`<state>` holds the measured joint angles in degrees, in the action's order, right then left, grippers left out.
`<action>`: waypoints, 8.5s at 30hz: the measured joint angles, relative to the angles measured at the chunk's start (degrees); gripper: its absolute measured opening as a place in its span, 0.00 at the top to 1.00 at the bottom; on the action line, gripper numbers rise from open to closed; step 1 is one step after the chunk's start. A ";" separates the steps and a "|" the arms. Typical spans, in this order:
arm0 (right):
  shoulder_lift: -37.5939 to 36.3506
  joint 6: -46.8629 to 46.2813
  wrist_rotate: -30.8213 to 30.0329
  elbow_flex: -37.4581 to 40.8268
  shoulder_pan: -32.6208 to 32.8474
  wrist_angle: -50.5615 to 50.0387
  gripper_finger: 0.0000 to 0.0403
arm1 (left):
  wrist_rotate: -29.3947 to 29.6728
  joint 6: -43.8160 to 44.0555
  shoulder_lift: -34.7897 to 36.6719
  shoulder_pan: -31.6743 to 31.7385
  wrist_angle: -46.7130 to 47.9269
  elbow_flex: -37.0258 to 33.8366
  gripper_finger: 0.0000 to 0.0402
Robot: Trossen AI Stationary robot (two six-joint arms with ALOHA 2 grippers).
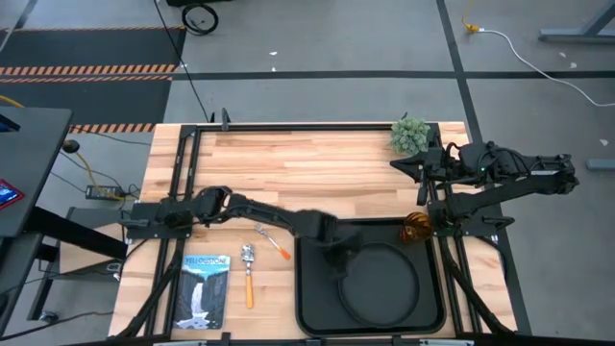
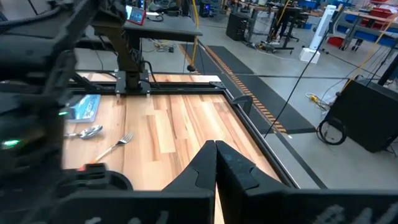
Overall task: Pick and place plate/cup/fork/spoon on tray
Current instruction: Put the black plate on the black serving tray to the bottom of the orange cup, then put the orange fork on the black serving tray to the left of the black plate
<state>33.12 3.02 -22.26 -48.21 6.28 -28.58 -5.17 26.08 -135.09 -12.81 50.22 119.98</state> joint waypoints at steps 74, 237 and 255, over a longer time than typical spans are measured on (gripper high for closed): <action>0.61 -1.39 4.07 4.92 0.02 4.59 0.98 | 36.30 27.75 28.75 -14.66 21.90 -40.00 0.99; 4.35 -0.36 12.74 4.92 9.87 14.51 0.98 | 6.20 50.59 25.16 3.37 -6.15 -50.77 0.93; 1.71 0.58 12.74 4.92 9.86 12.97 0.98 | 11.01 57.19 30.83 1.21 -6.26 -47.38 0.95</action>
<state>34.83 3.60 -9.52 -43.29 16.14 -15.61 5.84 83.28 -104.26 -11.59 43.96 72.60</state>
